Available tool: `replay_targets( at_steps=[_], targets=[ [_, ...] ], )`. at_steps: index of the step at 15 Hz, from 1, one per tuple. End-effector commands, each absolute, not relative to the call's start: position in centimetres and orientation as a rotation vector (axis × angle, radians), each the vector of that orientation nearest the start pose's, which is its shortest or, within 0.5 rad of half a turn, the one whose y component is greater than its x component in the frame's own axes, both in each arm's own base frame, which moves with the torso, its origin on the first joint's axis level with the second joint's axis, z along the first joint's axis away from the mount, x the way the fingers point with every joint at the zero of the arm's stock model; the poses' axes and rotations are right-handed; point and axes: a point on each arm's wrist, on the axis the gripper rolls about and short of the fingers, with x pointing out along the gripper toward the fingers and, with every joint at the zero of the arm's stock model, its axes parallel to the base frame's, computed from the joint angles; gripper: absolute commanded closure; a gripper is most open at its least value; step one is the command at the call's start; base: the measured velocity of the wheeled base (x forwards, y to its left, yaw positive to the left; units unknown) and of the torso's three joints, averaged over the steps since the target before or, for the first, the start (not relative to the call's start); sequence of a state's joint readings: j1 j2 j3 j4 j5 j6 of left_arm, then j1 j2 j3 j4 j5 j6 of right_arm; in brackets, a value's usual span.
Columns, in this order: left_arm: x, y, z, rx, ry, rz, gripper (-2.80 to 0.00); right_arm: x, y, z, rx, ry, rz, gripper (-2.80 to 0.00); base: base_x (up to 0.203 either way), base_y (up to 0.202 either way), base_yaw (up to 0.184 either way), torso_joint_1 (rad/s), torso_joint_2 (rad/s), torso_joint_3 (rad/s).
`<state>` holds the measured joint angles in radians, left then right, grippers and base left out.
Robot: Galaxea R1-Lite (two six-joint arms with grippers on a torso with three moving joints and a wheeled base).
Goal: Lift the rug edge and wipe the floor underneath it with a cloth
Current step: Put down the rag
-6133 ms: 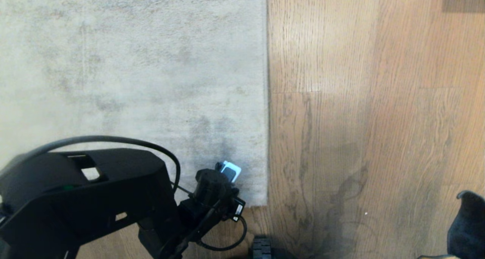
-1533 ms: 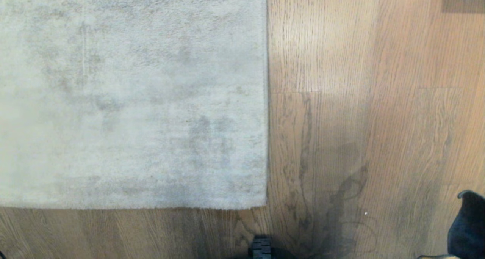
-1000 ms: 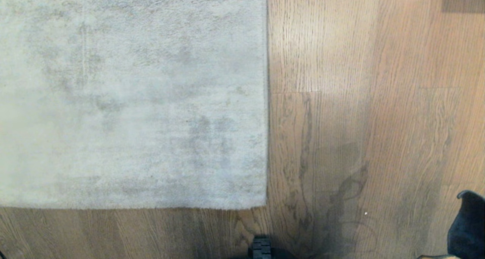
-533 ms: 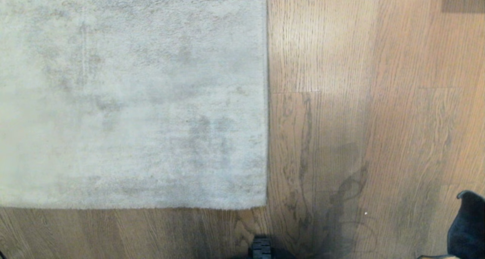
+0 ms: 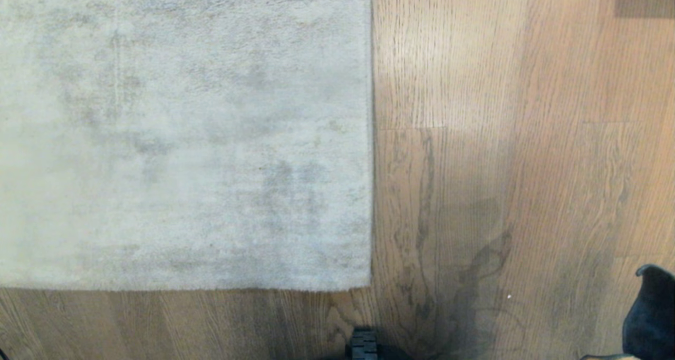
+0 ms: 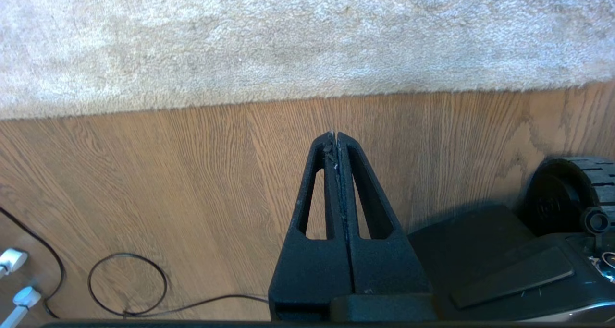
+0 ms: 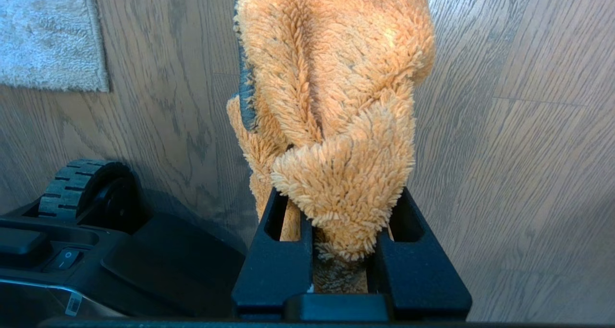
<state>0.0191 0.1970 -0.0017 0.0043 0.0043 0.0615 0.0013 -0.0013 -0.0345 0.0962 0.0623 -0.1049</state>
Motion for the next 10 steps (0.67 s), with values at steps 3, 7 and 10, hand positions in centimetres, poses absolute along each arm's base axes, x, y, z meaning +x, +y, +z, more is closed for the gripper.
replay_targets(
  at_steps=[3,7,10],
  targets=[
    [-0.80,0.00,7.84,0.059,0.197,0.016,0.00,-2.57,0.14,7.49,-0.104,0.059,0.068,0.00,0.000,0.000,0.000,0.000,0.00,0.000],
    [-0.89,0.00,7.83,0.056,0.186,0.015,0.00,-2.58,0.14,7.52,-0.104,0.058,0.068,0.00,0.000,0.000,0.000,0.000,0.00,0.000],
    [-1.09,0.01,7.81,0.057,0.160,0.009,0.00,-2.58,0.14,7.52,-0.104,0.058,0.068,0.00,0.000,0.000,0.000,0.000,0.00,0.000]
  ],
)
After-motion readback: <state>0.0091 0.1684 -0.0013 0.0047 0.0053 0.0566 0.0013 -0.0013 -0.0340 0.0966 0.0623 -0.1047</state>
